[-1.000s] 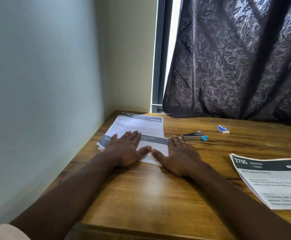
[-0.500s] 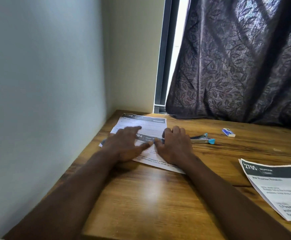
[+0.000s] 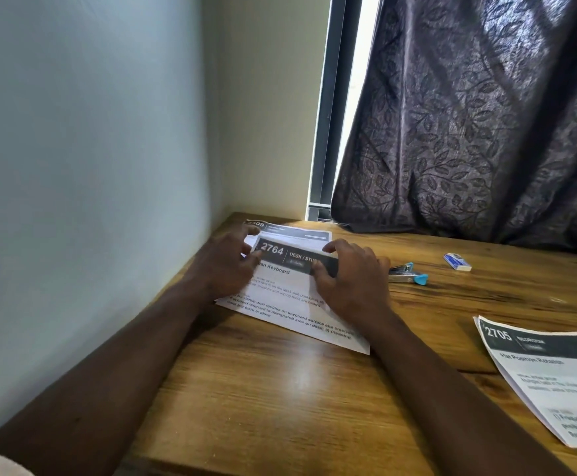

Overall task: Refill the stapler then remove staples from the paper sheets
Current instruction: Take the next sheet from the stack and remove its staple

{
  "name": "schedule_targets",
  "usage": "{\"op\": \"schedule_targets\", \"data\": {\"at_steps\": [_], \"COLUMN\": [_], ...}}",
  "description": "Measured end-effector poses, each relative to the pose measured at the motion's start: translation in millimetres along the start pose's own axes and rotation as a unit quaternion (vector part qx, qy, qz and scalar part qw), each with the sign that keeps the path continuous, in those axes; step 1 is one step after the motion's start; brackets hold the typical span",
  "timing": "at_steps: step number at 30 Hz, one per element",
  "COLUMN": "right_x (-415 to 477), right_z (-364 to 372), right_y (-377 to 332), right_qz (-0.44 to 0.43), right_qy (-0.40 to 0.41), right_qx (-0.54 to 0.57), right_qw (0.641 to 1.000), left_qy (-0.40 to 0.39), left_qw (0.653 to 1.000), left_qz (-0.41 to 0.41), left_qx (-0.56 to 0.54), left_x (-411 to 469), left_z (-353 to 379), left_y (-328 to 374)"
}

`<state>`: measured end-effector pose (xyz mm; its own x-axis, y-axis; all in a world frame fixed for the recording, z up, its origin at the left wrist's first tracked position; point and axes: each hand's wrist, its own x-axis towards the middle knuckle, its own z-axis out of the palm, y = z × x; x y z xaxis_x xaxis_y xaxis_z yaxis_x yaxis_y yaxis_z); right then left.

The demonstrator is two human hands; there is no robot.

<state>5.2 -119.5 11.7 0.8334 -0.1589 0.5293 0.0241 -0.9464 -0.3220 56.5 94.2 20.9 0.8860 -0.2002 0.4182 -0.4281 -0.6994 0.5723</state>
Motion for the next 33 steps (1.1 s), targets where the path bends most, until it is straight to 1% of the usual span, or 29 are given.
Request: {"op": "schedule_targets", "data": {"at_steps": [6,8,11,14,16,21,24,26,28,30,32,33], "right_x": [-2.1,-2.6,-3.7,-7.5,-12.4,-21.6,-19.6,-19.7,-21.9,-24.6,-27.3,-28.2], "right_z": [-18.5,-24.3,-24.0,-21.4,-19.8,-19.0,-20.6,-20.1,-19.8,-22.1,-23.7,-23.7], "right_y": [8.8,8.2,7.4,9.0,13.2,28.7,36.4,36.6,33.9,31.4,29.0,29.0], "right_qz": [-0.005,-0.013,-0.017,-0.009,-0.001,0.021,0.017,0.005,-0.01,-0.022,-0.029,-0.032], "right_qy": [0.045,0.053,0.035,-0.01,-0.032,-0.05,-0.052,-0.05,-0.054,-0.067,-0.075,-0.073], "right_qx": [-0.012,0.012,0.093,0.159,0.184,0.229,0.228,0.21,0.151,0.071,0.029,0.022], "right_qw": [0.999,0.998,0.995,0.987,0.982,0.972,0.972,0.976,0.987,0.995,0.996,0.997], "left_qy": [0.021,0.007,-0.036,-0.064,-0.071,-0.088,-0.095,-0.078,-0.044,-0.024,-0.028,-0.043], "left_qw": [0.993,0.989,0.984,0.979,0.977,0.973,0.976,0.982,0.988,0.991,0.989,0.987], "left_qz": [0.08,0.102,0.122,0.144,0.151,0.157,0.142,0.123,0.111,0.117,0.138,0.147], "left_qx": [-0.084,-0.102,-0.125,-0.128,-0.13,-0.143,-0.132,-0.121,-0.097,-0.063,-0.051,-0.047], "left_x": [-0.5,-0.2,-1.0,-1.6,-2.9,-8.1,-10.9,-10.5,-7.6,0.7,16.6,27.4], "left_z": [4.9,8.8,16.0,22.6,26.9,35.6,38.0,37.7,35.9,35.7,39.5,43.3], "left_y": [10.9,12.1,15.4,22.0,25.4,35.0,38.1,35.4,31.4,33.2,39.9,47.7]}}
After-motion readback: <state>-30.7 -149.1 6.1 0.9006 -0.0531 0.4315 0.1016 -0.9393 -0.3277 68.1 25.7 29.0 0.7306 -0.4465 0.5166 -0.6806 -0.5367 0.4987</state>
